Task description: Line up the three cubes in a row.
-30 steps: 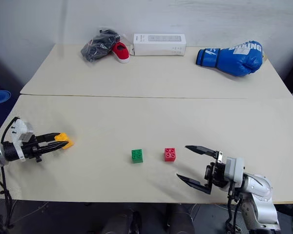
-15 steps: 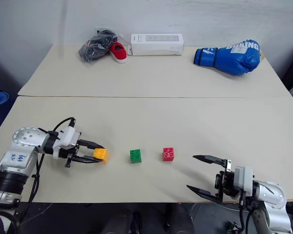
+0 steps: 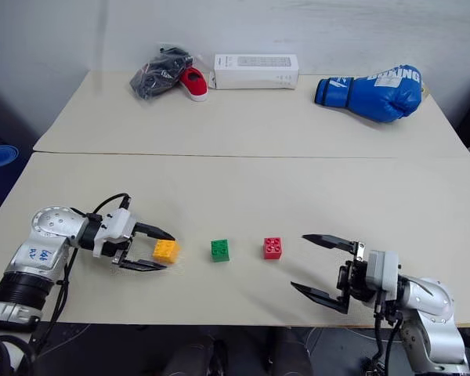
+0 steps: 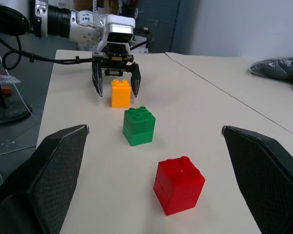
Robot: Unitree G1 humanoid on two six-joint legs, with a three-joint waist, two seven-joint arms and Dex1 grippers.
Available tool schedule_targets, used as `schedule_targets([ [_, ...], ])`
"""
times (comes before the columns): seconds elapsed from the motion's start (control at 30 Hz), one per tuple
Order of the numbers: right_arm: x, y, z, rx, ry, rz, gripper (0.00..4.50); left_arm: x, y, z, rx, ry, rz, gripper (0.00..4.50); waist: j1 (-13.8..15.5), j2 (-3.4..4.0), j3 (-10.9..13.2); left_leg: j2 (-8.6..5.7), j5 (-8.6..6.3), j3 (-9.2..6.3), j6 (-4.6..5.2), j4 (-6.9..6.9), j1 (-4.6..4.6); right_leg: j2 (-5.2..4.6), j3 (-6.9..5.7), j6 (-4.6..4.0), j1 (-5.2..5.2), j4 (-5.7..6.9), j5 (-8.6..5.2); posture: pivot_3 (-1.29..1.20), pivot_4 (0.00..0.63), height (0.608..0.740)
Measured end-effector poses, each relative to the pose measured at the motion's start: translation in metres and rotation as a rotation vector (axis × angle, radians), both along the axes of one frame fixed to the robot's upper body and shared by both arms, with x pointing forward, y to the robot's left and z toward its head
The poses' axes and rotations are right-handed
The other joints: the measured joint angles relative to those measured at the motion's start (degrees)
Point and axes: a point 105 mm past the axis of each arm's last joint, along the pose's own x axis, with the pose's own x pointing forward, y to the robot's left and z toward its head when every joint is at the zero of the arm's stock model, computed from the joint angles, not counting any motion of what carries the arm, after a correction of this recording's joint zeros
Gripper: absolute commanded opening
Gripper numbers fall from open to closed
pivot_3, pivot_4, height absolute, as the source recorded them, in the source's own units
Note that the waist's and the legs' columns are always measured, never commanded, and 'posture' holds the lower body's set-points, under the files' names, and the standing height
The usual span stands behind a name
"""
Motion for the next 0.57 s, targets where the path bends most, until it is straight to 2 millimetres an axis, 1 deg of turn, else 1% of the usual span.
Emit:
schedule_targets([
  [0.07,0.0,0.001,0.006,-0.025,-0.012,0.017,4.5,-0.002,0.009,0.01,-0.037,-0.022,0.041,4.0,-0.23,0.0,0.0,0.05,-0.01,-0.02,-0.02,0.0,0.0,0.02,0.0,0.0,0.0,-0.02,0.0,0.0,0.15,0.74],
  [0.1,0.0,-0.003,0.009,-0.046,-0.006,0.013,4.5,-0.006,0.019,0.016,-0.044,-0.029,0.07,4.0,-0.38,0.01,0.01,0.06,-0.01,-0.02,-0.02,-0.01,0.0,0.02,0.0,0.0,-0.01,-0.03,0.0,0.0,0.15,0.74],
  [0.13,0.0,-0.005,0.01,-0.054,-0.003,0.01,4.5,-0.008,0.024,0.019,-0.043,-0.028,0.086,4.0,-0.43,0.01,0.01,0.06,-0.02,-0.01,-0.03,-0.01,0.0,0.03,0.0,-0.01,-0.01,-0.03,-0.01,0.0,0.15,0.74],
  [0.17,0.0,-0.013,0.014,-0.09,0.009,0.007,4.5,-0.016,0.043,0.025,-0.029,-0.03,0.154,4.0,-0.58,0.06,0.05,0.07,-0.02,-0.01,-0.03,-0.01,-0.01,0.02,0.01,-0.01,-0.02,-0.07,-0.01,0.0,0.15,0.74],
  [0.23,0.002,-0.024,0.023,-0.149,0.011,-0.003,4.5,-0.026,0.068,0.034,-0.014,-0.036,0.268,4.0,-0.36,0.09,0.07,0.07,-0.02,-0.03,0.0,0.0,0.0,-0.01,0.0,-0.01,0.01,-0.1,-0.01,0.0,0.15,0.74],
  [0.3,0.004,-0.037,0.033,-0.242,0.012,-0.003,4.5,-0.035,0.094,0.037,-0.002,-0.028,0.405,4.0,-0.26,0.22,0.14,0.04,-0.04,-0.04,0.06,0.0,0.03,-0.08,0.03,0.0,0.04,-0.2,0.0,0.0,0.15,0.74],
  [0.33,0.006,-0.043,0.039,-0.275,0.007,-0.009,4.5,-0.039,0.103,0.038,-0.001,-0.035,0.459,4.0,-0.17,0.22,0.14,0.04,-0.05,-0.04,0.05,0.0,0.04,-0.08,0.02,0.0,0.04,-0.34,0.0,0.0,0.15,0.74],
  [0.4,0.014,-0.052,0.053,-0.335,-0.021,-0.022,4.5,-0.05,0.119,0.033,0.005,-0.031,0.538,4.0,0.03,0.27,0.17,0.05,-0.07,-0.11,0.03,0.0,0.03,-0.13,-0.01,-0.01,0.03,-0.35,-0.01,0.0,0.15,0.74],
  [0.47,0.019,-0.06,0.061,-0.365,-0.043,-0.04,4.5,-0.057,0.129,0.027,0.017,-0.022,0.583,4.0,0.38,0.28,0.17,0.05,-0.1,-0.16,-0.02,-0.01,0.0,-0.12,-0.04,-0.03,0.01,-0.36,-0.02,0.0,0.15,0.74],
  [0.57,0.024,-0.068,0.062,-0.392,-0.047,-0.058,4.5,-0.06,0.133,0.02,0.01,-0.028,0.62,4.0,1.04,0.29,0.18,0.05,-0.1,-0.17,-0.03,-0.01,-0.04,-0.13,-0.05,-0.03,-0.01,-0.36,-0.02,0.0,0.15,0.74],
])
